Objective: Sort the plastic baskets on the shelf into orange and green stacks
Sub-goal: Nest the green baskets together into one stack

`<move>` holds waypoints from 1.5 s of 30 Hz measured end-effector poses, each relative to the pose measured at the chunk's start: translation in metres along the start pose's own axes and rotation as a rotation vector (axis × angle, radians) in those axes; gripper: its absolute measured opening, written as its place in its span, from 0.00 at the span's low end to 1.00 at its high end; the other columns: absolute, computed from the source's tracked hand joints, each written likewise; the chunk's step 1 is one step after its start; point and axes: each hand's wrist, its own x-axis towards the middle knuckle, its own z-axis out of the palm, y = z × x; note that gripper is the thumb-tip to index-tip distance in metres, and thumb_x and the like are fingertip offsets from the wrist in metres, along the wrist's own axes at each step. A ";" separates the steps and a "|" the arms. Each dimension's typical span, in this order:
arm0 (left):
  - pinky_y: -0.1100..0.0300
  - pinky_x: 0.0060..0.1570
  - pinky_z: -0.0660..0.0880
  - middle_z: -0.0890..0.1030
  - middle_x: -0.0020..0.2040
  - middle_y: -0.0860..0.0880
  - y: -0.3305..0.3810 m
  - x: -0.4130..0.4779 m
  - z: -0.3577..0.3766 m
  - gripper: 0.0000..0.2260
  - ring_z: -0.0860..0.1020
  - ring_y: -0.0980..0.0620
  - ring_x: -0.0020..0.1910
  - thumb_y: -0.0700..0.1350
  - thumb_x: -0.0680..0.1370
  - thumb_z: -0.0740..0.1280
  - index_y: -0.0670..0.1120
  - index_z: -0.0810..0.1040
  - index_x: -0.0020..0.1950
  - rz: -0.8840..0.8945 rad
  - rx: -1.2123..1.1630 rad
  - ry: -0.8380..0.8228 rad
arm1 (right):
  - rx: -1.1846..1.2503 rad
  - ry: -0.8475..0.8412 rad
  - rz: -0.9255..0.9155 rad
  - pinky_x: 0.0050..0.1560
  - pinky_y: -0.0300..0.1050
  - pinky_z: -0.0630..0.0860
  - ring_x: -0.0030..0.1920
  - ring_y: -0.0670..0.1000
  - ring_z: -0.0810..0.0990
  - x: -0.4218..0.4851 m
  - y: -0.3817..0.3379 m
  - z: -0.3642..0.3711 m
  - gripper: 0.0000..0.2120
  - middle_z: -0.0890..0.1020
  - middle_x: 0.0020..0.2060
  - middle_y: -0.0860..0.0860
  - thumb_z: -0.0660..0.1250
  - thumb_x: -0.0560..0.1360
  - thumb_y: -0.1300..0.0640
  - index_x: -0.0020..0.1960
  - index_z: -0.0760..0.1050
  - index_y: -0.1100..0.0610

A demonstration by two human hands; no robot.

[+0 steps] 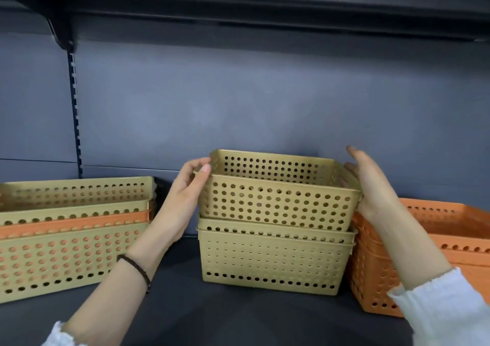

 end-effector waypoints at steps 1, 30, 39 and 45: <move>0.58 0.52 0.73 0.82 0.47 0.55 -0.004 -0.006 -0.001 0.11 0.77 0.55 0.50 0.54 0.77 0.64 0.52 0.77 0.56 -0.010 0.023 0.026 | -0.044 -0.010 -0.023 0.58 0.49 0.74 0.62 0.52 0.76 0.001 0.003 0.000 0.16 0.73 0.63 0.51 0.59 0.79 0.45 0.64 0.68 0.50; 0.53 0.59 0.74 0.81 0.58 0.53 0.069 -0.072 -0.132 0.20 0.78 0.52 0.58 0.59 0.74 0.57 0.52 0.80 0.57 0.298 1.446 -0.115 | -1.150 -0.569 -0.948 0.61 0.43 0.71 0.62 0.42 0.75 -0.093 0.048 0.114 0.17 0.78 0.61 0.40 0.60 0.77 0.44 0.64 0.75 0.45; 0.47 0.53 0.72 0.82 0.52 0.53 0.088 -0.089 -0.275 0.29 0.79 0.46 0.56 0.68 0.70 0.54 0.51 0.81 0.54 0.047 1.660 0.034 | -1.189 -0.684 -1.015 0.66 0.47 0.66 0.68 0.46 0.69 -0.128 0.071 0.245 0.21 0.74 0.68 0.43 0.61 0.78 0.44 0.70 0.69 0.47; 0.48 0.52 0.73 0.80 0.49 0.56 0.085 -0.088 -0.325 0.18 0.76 0.52 0.49 0.63 0.72 0.62 0.51 0.82 0.42 0.100 1.423 0.083 | -1.147 -0.597 -0.963 0.65 0.48 0.67 0.63 0.47 0.74 -0.142 0.092 0.292 0.15 0.81 0.60 0.45 0.62 0.79 0.49 0.63 0.78 0.49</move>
